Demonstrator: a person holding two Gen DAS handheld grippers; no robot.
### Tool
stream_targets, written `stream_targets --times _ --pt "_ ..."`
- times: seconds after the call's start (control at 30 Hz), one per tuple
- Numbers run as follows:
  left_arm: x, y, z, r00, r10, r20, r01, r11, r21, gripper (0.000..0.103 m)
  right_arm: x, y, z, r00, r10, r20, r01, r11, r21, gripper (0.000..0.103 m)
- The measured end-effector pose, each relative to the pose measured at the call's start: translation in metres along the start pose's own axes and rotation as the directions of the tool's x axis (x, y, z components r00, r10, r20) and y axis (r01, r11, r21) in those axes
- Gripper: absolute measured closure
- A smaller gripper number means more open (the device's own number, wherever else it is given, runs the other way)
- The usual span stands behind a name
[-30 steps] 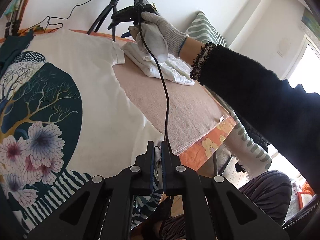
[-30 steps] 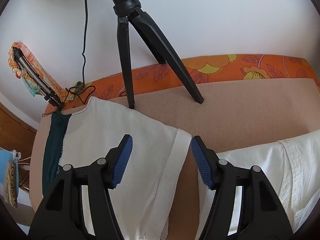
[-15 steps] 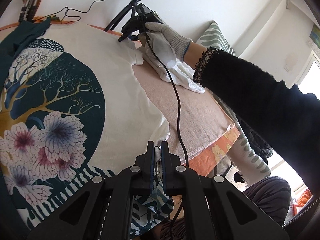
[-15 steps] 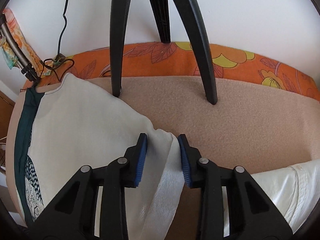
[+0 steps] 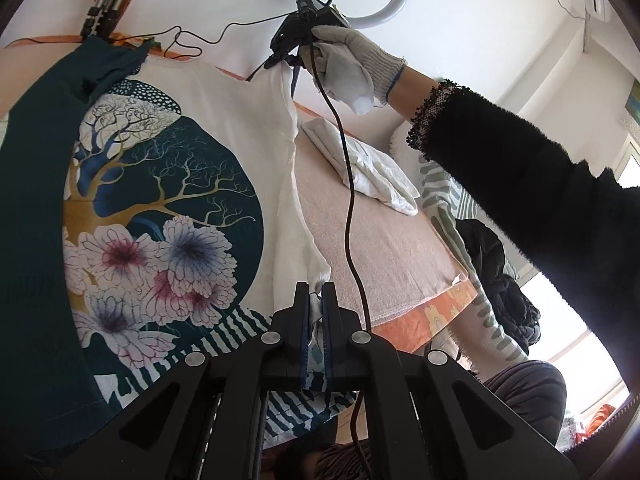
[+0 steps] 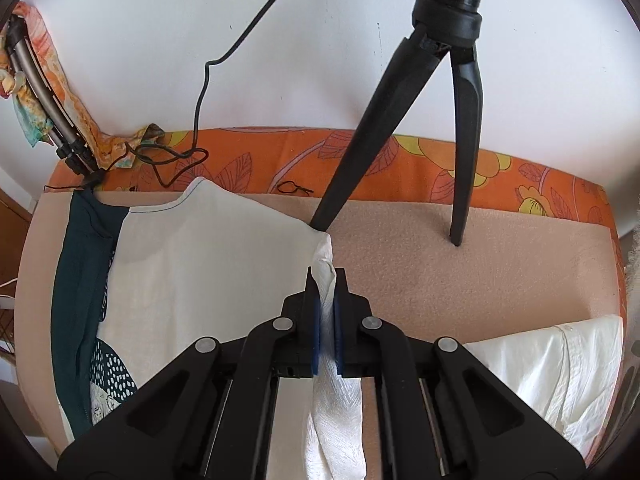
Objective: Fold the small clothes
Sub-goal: 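Fold the white side over the teal fold with both tools and release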
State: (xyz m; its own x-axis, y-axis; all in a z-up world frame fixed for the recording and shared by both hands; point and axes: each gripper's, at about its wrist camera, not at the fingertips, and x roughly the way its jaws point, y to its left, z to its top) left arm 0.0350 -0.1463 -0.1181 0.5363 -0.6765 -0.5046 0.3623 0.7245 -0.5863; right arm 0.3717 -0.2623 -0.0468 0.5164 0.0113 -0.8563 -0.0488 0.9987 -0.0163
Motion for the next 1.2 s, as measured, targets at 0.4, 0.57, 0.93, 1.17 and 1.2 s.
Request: stream_targets --times 0.4,0.57,0.93,1.17,1.2 --pt "-0.047 0.041 -0.014 0.995 0.080 0.062 -0.074 0.992 -0.100 0.099 0.003 0.146 0.017 0.997 -0.081 0.008 0.081 0.983 -0.167 0.097" --pt "-0.053 0.047 -0.020 0.993 0.094 0.073 -0.086 0.990 -0.111 0.099 0.029 0.205 0.012 0.994 -0.109 -0.012 0.102 0.962 -0.253 0.097" --pt "-0.059 0.056 -0.024 0.991 0.117 0.071 -0.107 0.986 -0.132 0.099 0.067 0.247 0.008 0.997 -0.035 -0.074 0.015 0.966 -0.257 0.097" --pt "-0.062 0.052 -0.026 0.989 0.127 0.079 -0.117 0.985 -0.124 0.099 -0.002 0.220 0.008 0.989 0.148 0.006 -0.144 0.973 -0.182 0.053" --pt "-0.062 0.051 -0.026 0.989 0.129 0.076 -0.119 0.985 -0.122 0.099 -0.015 0.215 0.005 0.986 0.169 0.016 -0.163 0.972 -0.171 0.053"
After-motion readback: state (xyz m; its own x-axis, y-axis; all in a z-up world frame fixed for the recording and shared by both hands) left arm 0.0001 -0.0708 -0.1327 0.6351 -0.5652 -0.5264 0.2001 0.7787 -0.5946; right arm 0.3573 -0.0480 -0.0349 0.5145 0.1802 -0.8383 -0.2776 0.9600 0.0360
